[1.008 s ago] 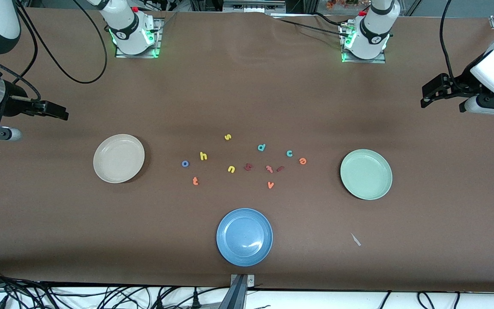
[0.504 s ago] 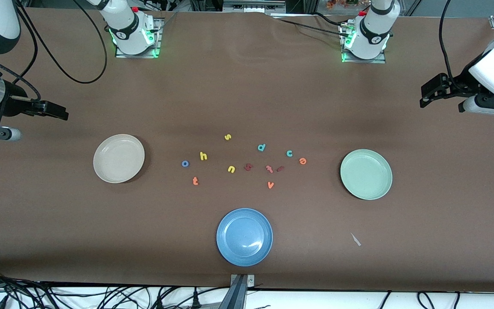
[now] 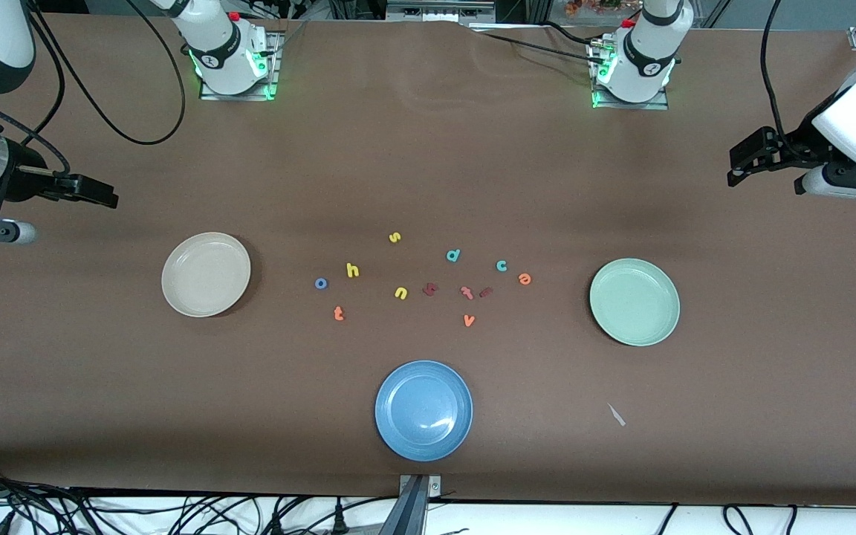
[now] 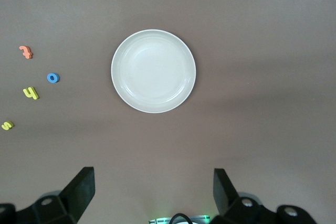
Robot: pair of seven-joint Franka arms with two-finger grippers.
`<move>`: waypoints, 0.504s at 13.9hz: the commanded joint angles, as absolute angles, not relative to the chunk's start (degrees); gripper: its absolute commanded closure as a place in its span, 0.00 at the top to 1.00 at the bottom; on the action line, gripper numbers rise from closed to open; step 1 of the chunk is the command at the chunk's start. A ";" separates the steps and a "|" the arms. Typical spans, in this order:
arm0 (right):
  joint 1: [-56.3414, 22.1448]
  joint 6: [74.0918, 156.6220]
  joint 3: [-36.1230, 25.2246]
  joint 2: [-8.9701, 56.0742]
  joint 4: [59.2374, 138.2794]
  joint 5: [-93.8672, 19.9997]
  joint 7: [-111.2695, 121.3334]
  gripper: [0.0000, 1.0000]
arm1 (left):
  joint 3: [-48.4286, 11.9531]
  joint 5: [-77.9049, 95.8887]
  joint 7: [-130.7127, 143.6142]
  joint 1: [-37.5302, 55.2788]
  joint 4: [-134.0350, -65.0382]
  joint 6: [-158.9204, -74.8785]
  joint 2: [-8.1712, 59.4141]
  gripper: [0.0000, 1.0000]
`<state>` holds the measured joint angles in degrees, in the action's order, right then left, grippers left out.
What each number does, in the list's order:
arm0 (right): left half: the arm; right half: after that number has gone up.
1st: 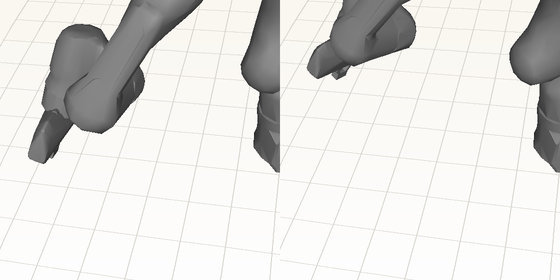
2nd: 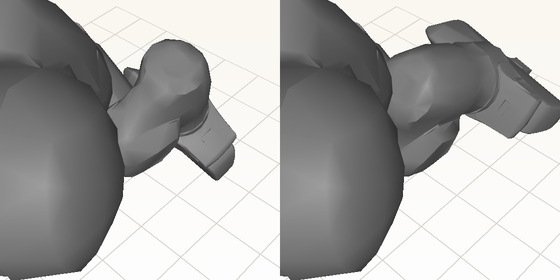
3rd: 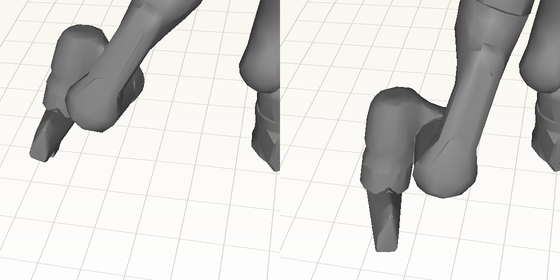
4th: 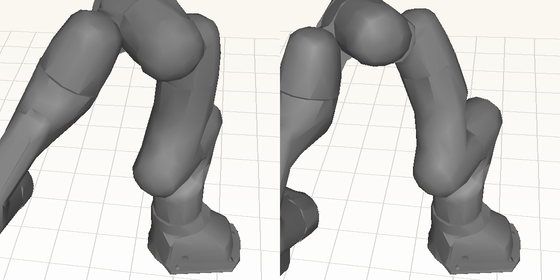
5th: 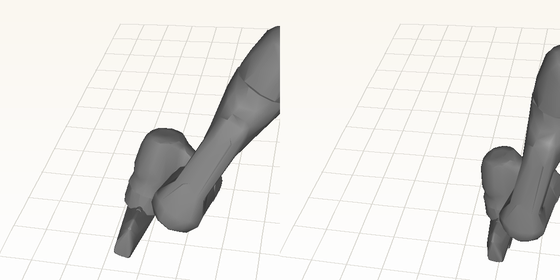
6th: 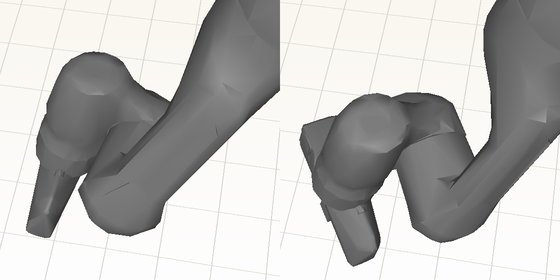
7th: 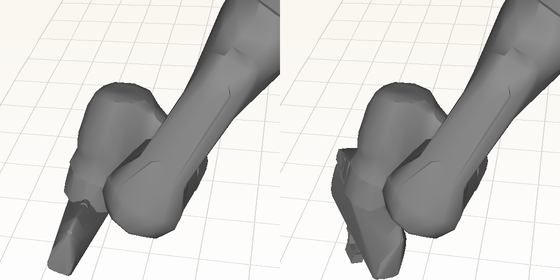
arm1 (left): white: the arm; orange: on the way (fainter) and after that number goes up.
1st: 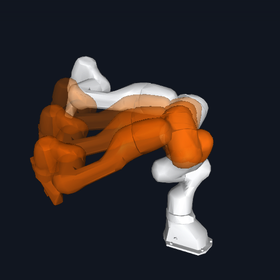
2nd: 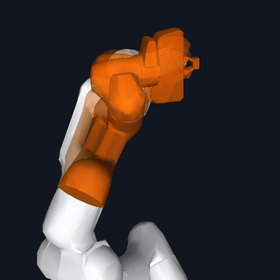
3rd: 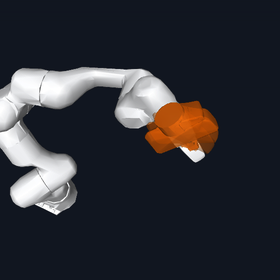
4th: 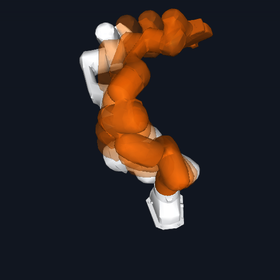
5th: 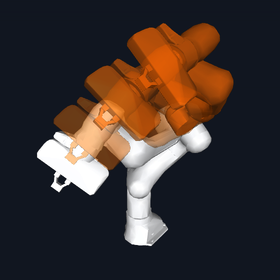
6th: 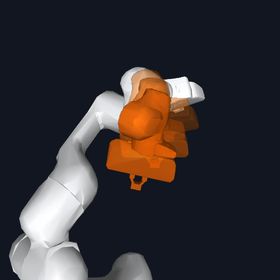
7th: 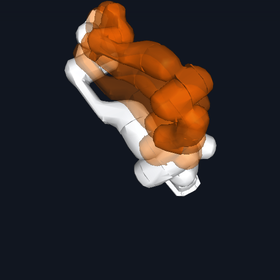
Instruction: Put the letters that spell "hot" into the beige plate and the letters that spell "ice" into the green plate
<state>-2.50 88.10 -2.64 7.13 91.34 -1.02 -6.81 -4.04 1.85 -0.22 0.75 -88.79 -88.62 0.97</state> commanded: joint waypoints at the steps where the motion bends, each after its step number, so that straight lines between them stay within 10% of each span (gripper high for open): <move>1: -2.29 87.36 -2.72 7.12 90.70 -0.97 -6.50 1.00 | -4.39 0.18 -0.18 0.88 -89.03 -88.33 0.26 1.00; 7: -2.29 87.36 -2.99 7.12 90.70 -1.05 -6.42 1.00 | -4.31 0.18 -0.18 1.05 -89.03 -88.33 0.26 1.00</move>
